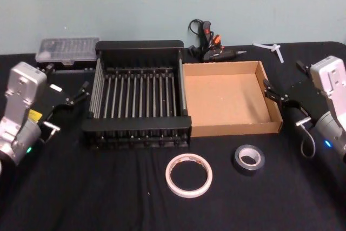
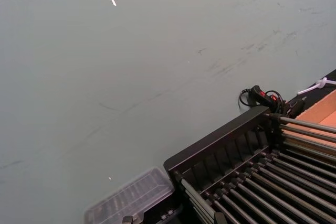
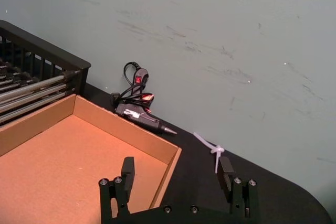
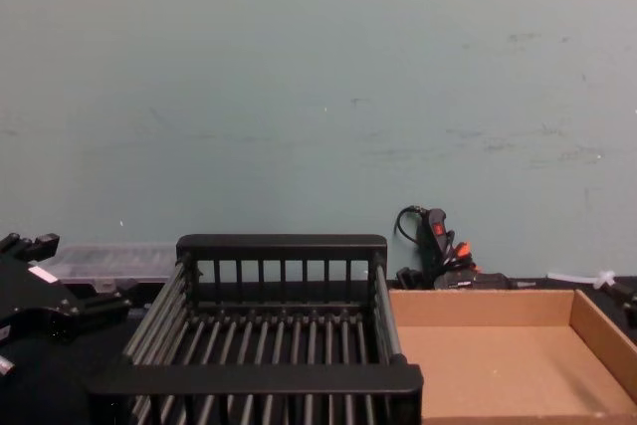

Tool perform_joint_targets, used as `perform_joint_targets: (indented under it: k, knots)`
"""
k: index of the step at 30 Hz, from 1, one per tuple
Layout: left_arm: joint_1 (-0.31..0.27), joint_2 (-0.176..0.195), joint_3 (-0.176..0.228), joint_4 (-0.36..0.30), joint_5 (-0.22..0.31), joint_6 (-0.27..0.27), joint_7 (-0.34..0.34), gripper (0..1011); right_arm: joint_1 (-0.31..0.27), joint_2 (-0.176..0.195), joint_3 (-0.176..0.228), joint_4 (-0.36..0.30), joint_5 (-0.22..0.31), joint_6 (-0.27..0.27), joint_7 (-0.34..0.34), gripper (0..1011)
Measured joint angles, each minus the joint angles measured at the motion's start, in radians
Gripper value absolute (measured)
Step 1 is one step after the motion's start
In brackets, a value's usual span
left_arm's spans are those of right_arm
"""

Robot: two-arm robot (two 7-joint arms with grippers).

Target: Pick up the white tape and place it into the black box , Pick up the silver tape and place it into the brown box.

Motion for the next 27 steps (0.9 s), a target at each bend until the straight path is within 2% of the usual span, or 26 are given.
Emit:
perform_joint_targets:
  k: [5,14,27]
  knots:
    - [0.0,0.0,0.0,0.0,0.0,0.0,0.0,1001,-0.012,-0.008,0.018,-0.008,0.001,-0.001,0.016,1003]
    - [0.0,0.0,0.0,0.0,0.0,0.0,0.0,1001,-0.07,-0.006,0.057,-0.074,0.026,0.019,0.036,1002]
    - [0.0,0.0,0.0,0.0,0.0,0.0,0.0,1001,-0.196,0.03,0.111,-0.241,0.068,0.079,0.071,1002]
